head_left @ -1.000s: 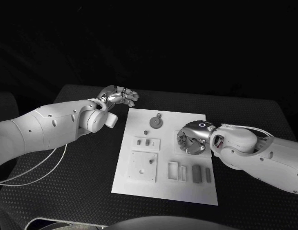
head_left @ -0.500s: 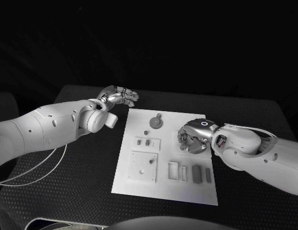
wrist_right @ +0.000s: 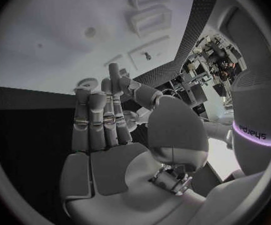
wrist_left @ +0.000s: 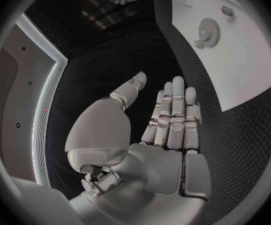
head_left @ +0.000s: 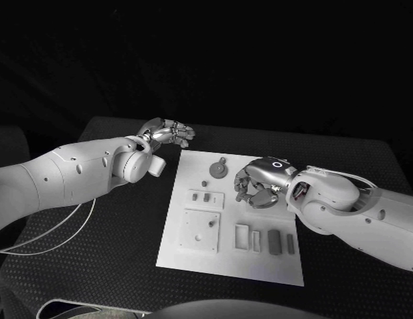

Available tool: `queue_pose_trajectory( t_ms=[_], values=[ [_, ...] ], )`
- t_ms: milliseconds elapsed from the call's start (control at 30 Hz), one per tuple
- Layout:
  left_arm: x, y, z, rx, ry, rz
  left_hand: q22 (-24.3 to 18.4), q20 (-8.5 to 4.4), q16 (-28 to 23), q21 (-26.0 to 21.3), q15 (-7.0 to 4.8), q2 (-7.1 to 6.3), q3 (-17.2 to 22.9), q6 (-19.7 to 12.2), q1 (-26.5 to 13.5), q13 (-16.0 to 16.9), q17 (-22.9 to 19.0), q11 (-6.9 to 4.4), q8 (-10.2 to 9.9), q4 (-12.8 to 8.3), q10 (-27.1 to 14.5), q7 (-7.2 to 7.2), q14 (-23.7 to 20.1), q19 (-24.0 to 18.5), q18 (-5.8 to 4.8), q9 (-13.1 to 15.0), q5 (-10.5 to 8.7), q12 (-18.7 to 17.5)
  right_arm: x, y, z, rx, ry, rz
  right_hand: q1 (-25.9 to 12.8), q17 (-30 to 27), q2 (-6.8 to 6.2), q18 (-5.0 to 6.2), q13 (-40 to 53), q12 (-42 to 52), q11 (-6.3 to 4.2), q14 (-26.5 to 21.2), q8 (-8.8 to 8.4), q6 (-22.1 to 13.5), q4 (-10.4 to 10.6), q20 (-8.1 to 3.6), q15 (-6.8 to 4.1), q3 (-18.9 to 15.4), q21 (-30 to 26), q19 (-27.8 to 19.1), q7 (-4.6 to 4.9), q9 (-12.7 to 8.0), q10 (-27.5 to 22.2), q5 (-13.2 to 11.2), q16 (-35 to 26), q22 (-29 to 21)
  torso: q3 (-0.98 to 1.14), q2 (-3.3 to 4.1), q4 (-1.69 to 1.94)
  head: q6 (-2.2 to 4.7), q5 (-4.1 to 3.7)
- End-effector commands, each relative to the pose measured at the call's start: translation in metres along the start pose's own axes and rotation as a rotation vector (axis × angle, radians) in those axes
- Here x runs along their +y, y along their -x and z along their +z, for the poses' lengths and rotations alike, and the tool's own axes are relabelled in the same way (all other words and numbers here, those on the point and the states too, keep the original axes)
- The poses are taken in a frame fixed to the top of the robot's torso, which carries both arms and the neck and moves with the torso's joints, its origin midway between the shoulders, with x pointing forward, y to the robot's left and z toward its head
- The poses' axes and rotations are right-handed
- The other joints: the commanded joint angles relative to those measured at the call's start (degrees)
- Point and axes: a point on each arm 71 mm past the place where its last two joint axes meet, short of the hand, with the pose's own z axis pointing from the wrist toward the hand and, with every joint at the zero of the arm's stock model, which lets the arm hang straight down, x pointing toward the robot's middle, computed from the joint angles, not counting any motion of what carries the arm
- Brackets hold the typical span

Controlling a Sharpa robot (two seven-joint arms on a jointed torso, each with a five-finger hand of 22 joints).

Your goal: Assemble the parts on the task board

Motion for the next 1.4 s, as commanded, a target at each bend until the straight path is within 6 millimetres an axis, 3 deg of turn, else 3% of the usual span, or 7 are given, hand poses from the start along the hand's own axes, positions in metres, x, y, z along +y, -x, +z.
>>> queue_pose_trajectory(
  t_ms=[33,233,333,600,900,1400],
  values=[
    [-0.001,-0.001,0.001,0.009,-0.013,-0.01,0.96,0.0,-0.38,-0.22,-0.05,0.21,0.01,-0.11,-0.21,-0.07,0.06,0.01,0.28,0.41,0.13,0.3,0.32,0.16,0.19,-0.07,-0.25,0.14,0.016,0.002,0.009,-0.025,0.052,0.032,-0.04,0.05,0.43,0.93,0.06,0.2,-0.14,0.16,0.16,0.42,-0.02,-0.1,-0.39,0.26,0.32,0.24,-0.11,0.78,0.3,0.34,0.34,0.28,0.04,0.02,-0.08,-0.03,0.41],
    [-0.002,-0.004,0.002,0.013,-0.014,-0.012,0.97,-0.01,-0.4,-0.22,-0.05,0.2,-0.01,-0.1,-0.21,-0.07,0.07,0.0,0.3,0.42,0.14,0.29,0.32,0.16,0.19,-0.07,-0.25,0.15,0.05,-0.004,0.026,-0.024,0.138,0.037,-0.07,0.07,0.57,0.93,0.09,0.18,-0.13,0.18,0.14,0.33,-0.06,-0.15,-0.39,0.2,0.34,0.3,-0.09,0.84,0.23,0.34,0.29,0.28,0.01,0.02,0.0,0.02,0.54],
    [-0.002,-0.006,0.003,0.017,-0.015,-0.012,0.97,-0.01,-0.4,-0.23,-0.05,0.2,-0.01,-0.1,-0.22,-0.07,0.07,0.0,0.31,0.42,0.15,0.29,0.33,0.17,0.19,-0.07,-0.25,0.15,0.068,-0.016,0.034,-0.012,0.173,0.053,-0.09,0.07,0.63,0.93,0.1,0.17,-0.13,0.19,0.13,0.28,-0.12,-0.18,-0.38,0.15,0.35,0.32,-0.08,0.87,0.19,0.34,0.27,0.28,-0.06,-0.01,0.02,0.11,0.62],
    [-0.003,-0.01,0.004,0.028,-0.014,-0.016,0.97,-0.01,-0.42,-0.24,-0.05,0.21,-0.01,-0.09,-0.22,-0.07,0.08,0.0,0.34,0.43,0.16,0.28,0.32,0.16,0.19,-0.07,-0.26,0.15,0.09,-0.042,0.041,0.027,0.224,0.048,-0.09,0.09,0.73,0.93,0.13,0.16,-0.12,0.21,0.13,0.24,-0.24,-0.22,-0.37,0.09,0.36,0.33,-0.07,0.93,0.14,0.34,0.23,0.29,-0.06,0.03,0.16,-0.05,1.13],
    [-0.003,-0.012,0.004,0.032,-0.014,-0.017,0.97,-0.01,-0.43,-0.24,-0.05,0.21,-0.02,-0.08,-0.24,-0.07,0.08,-0.01,0.35,0.44,0.17,0.28,0.32,0.16,0.19,-0.07,-0.26,0.15,0.094,-0.059,0.042,0.053,0.226,0.039,-0.06,0.09,0.76,0.93,0.14,0.16,-0.12,0.22,0.13,0.22,-0.32,-0.24,-0.37,0.08,0.36,0.33,-0.07,0.96,0.12,0.34,0.21,0.29,-0.01,0.03,0.02,-0.38,1.69],
    [-0.003,-0.013,0.004,0.037,-0.014,-0.019,0.97,0.0,-0.46,-0.27,-0.04,0.23,-0.05,-0.06,-0.29,-0.07,0.1,-0.01,0.39,0.51,0.18,0.27,0.31,0.15,0.18,-0.07,-0.26,0.15,0.093,-0.075,0.039,0.111,0.226,0.028,-0.12,0.16,0.91,0.93,0.21,0.19,-0.11,0.27,0.15,0.21,-0.62,-0.26,-0.36,-0.06,0.38,0.29,-0.07,1.09,0.1,0.35,0.19,0.32,0.08,0.04,0.03,-0.67,1.85]
  ],
)
